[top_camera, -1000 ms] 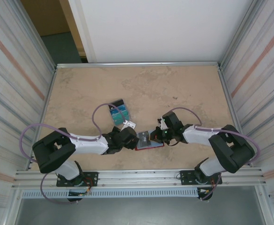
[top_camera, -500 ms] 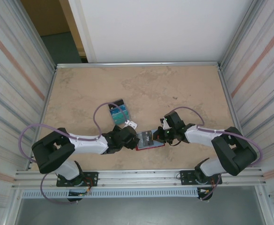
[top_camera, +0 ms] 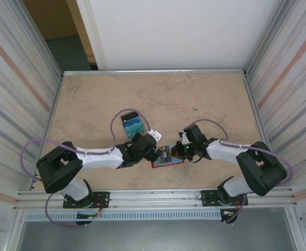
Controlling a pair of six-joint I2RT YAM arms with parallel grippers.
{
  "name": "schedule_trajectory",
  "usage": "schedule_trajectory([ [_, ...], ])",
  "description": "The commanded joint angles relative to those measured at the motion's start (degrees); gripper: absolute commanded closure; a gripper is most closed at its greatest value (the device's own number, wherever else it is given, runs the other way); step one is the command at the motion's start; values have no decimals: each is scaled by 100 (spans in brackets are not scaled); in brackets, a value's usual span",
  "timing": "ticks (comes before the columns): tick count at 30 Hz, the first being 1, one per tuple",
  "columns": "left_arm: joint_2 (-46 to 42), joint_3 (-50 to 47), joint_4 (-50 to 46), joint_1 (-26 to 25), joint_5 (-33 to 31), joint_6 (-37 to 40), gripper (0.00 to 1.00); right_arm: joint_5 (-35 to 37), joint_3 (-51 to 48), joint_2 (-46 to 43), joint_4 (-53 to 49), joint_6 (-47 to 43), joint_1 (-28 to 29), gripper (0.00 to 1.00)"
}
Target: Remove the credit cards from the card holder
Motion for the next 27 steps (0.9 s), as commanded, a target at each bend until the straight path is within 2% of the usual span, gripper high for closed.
schedule_trajectory([
  [1,230,204,72,-58,60,285,1,11,67,-116,-168,-75,-28,100],
  [8,578,363,-18,-122,148,313,1,29,25,-166,-212,-75,-32,100],
  [24,722,319,-358,-122,-5,383,1,67,-200,-628,-312,-26,-142,100],
  [27,757,342,-352,-122,16,376,1,-194,-284,-640,32,52,-142,95],
])
